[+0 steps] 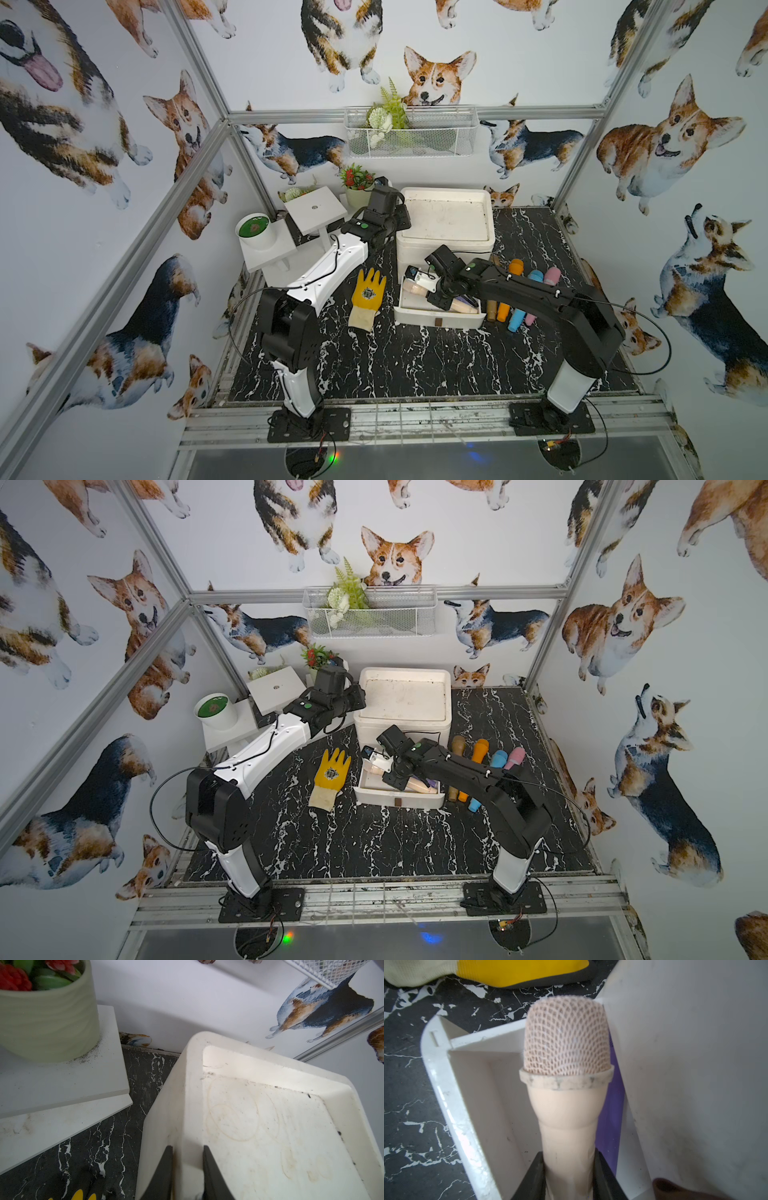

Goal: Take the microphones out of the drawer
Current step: Pick up the microphone from the drawer, then place the microphone at the center of the board.

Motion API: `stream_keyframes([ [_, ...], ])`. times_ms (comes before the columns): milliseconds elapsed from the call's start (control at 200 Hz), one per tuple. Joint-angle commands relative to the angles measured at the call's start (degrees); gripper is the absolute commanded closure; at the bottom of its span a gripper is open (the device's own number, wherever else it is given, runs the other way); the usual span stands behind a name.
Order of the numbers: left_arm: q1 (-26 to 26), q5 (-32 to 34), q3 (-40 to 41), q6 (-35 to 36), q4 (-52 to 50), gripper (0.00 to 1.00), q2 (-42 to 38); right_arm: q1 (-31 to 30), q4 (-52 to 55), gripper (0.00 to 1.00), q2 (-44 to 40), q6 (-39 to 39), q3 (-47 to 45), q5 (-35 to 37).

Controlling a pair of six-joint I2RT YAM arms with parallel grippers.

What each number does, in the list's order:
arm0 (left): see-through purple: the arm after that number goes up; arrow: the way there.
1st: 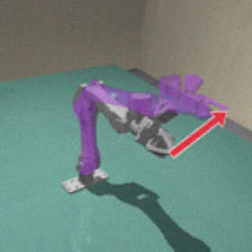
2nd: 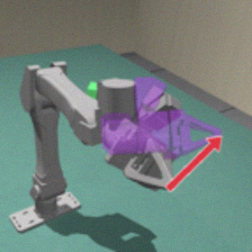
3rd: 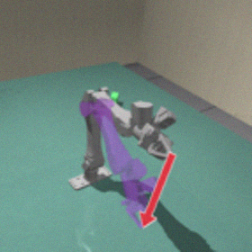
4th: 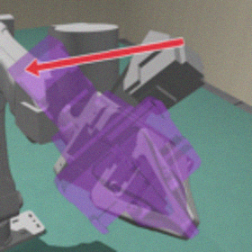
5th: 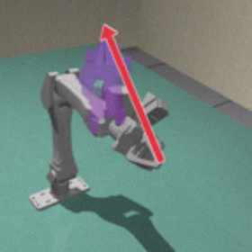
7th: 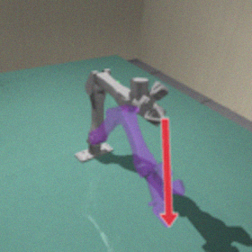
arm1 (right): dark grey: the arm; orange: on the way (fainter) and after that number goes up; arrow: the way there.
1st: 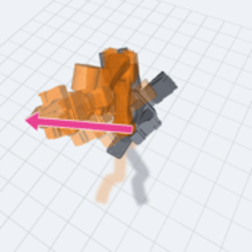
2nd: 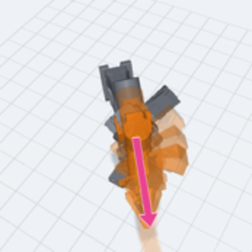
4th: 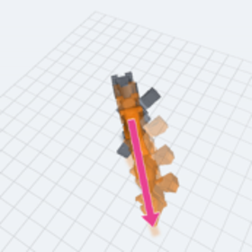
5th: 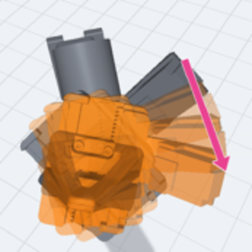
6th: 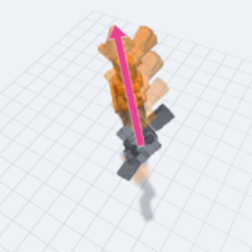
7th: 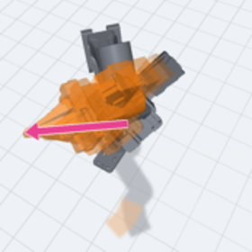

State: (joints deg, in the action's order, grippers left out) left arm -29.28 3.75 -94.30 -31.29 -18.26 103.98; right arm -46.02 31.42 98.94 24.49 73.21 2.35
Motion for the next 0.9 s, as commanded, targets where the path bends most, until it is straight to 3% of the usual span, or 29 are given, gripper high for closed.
stream_keyframes([
  [0,0.01,-4.0,1.14,-3.78,-16.02,0.86,1.31,-0.21,-1.17,1.0,-2.01,-1.14,-0.3,-0.77],
  [450,0.33,-3.84,0.92,-3.08,-16.54,0.86,1.04,-0.23,-5.71,1.0,-17.25,-9.39,-7.07,-0.61],
  [896,0.63,-4.58,1.9,-3.38,-16.21,0.86,0.77,3.12,-5.12,1.0,-37.45,-23.36,-17.89,9.36],
])
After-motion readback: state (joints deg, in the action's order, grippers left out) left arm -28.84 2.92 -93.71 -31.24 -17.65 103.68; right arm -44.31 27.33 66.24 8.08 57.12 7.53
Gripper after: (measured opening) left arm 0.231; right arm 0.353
